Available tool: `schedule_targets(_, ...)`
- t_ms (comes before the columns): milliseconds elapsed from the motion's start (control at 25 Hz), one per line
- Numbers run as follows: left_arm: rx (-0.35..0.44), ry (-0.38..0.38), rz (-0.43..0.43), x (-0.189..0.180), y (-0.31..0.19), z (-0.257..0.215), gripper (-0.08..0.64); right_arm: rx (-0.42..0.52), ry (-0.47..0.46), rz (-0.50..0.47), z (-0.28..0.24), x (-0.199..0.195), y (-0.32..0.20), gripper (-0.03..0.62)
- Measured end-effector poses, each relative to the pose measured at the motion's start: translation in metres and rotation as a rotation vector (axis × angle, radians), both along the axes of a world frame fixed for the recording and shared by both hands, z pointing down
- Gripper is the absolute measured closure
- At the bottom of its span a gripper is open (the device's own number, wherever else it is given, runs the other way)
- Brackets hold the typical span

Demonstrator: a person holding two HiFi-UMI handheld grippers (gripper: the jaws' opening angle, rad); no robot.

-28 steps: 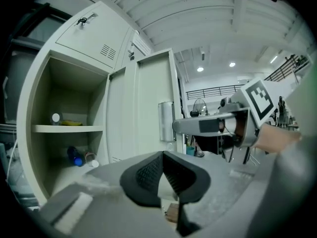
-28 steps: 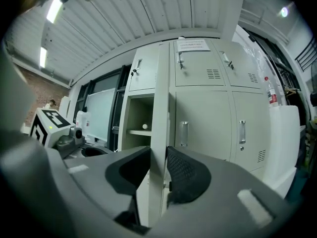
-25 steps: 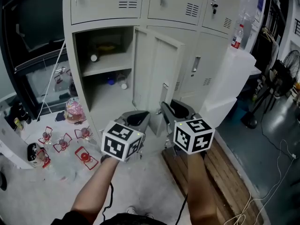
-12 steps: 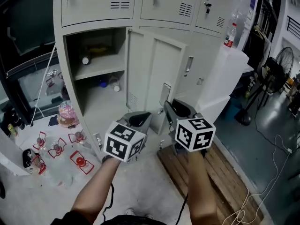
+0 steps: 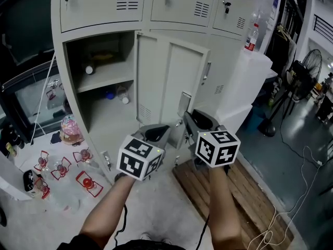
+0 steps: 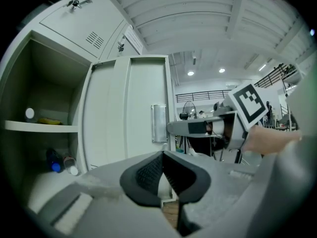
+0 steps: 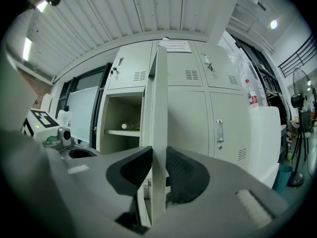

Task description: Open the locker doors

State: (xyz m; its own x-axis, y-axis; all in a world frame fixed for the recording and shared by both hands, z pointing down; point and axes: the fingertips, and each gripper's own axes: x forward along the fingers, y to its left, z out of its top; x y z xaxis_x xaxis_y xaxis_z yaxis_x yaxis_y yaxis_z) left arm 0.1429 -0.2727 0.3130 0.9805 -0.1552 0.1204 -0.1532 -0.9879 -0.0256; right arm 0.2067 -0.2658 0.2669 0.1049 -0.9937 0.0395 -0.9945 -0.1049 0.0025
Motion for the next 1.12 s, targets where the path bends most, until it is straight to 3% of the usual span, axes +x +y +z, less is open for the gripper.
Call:
schedule_targets(640, 0.019, 0.001, 0.006, -0.002, 0.007, -0.001, 0.557, 0.021, 0.032, 0.003, -0.003, -0.005, 0.009, 0.489)
schedule_targets(880, 0.035, 0.007, -0.059, 0.0, 0.01, -0.003, 0.557, 0.034, 0.045, -0.07, -0.004, -0.008, 0.015, 0.465)
schedule_targets(1120, 0.036, 0.009, -0.195, 0.004, 0.006, 0.0, 0.557, 0.042, 0.044, -0.203, -0.001, -0.005, 0.017, 0.433)
